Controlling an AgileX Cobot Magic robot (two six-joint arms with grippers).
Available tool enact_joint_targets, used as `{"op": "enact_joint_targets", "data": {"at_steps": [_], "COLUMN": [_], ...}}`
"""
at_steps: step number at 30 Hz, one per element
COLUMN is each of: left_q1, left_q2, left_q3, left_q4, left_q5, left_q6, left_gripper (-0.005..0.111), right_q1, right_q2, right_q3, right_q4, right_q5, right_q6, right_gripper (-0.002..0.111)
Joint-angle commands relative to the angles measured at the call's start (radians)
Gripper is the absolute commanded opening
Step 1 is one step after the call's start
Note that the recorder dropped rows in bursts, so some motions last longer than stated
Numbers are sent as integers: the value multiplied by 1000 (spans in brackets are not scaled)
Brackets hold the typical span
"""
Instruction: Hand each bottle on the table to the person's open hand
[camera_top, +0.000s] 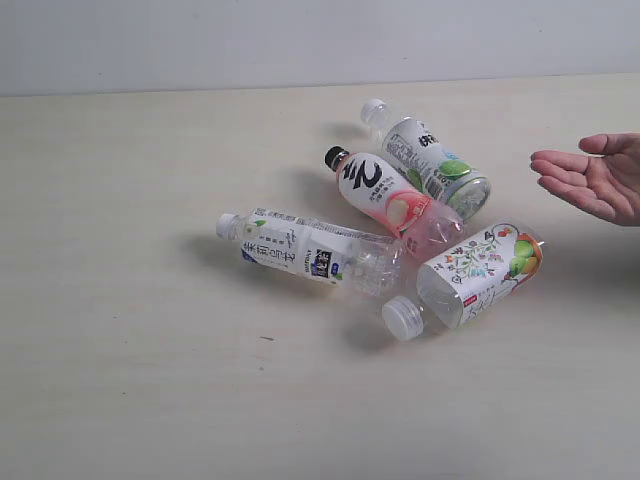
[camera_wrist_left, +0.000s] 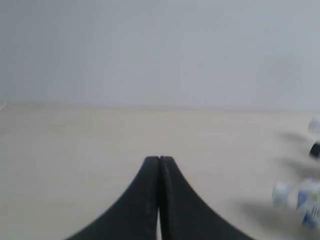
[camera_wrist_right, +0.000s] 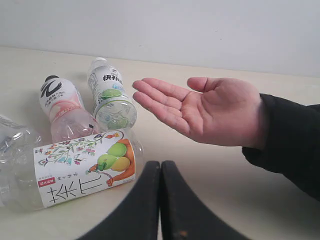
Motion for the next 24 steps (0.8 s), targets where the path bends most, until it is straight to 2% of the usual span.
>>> {"op": "enact_joint_targets", "data": {"at_steps": [1, 4, 7, 9, 11, 14, 17, 18, 21, 24], "left_q1": [3, 3, 3, 3, 3, 3, 3, 3, 3, -10], "left_q2": [-5, -5, 0, 31, 100, 304, 595, 697, 1000, 1226], "left_q3": [-3, -3, -10, -82, -206, -472, -727, -827, -1037, -1205], "left_q4": [-19, -19, -48, -100, -138, -135, -69, -43, -43, -78], "left_q5": [-361, -505, -757, -813, -726, -500, -198, -56, 260, 555], "left_q6": [-242, -409, -377, -375, -330, -189, -146, -141, -109, -27], "left_gripper": [0, 0, 0, 0, 0, 0, 0, 0, 0, 0], "right_q1": [-4, -4, -4, -4, -4, -4, -4, -4, -4, -4], "right_q2": [-6, -6, -6, -6, -6, -6, -6, -6, -6, -6], "right_q3": [2, 2, 2, 2, 2, 2, 2, 2, 2, 2], "right_q4": [-4, -4, -4, -4, -4, -4, -4, -4, -4, -4], "right_q5": [-4, -4, -4, -4, -4, -4, -4, -4, -4, -4], "right_q6": [-2, -2, -2, -2, -2, -2, -2, -2, -2, -2], "right_gripper": [0, 0, 0, 0, 0, 0, 0, 0, 0, 0]}}
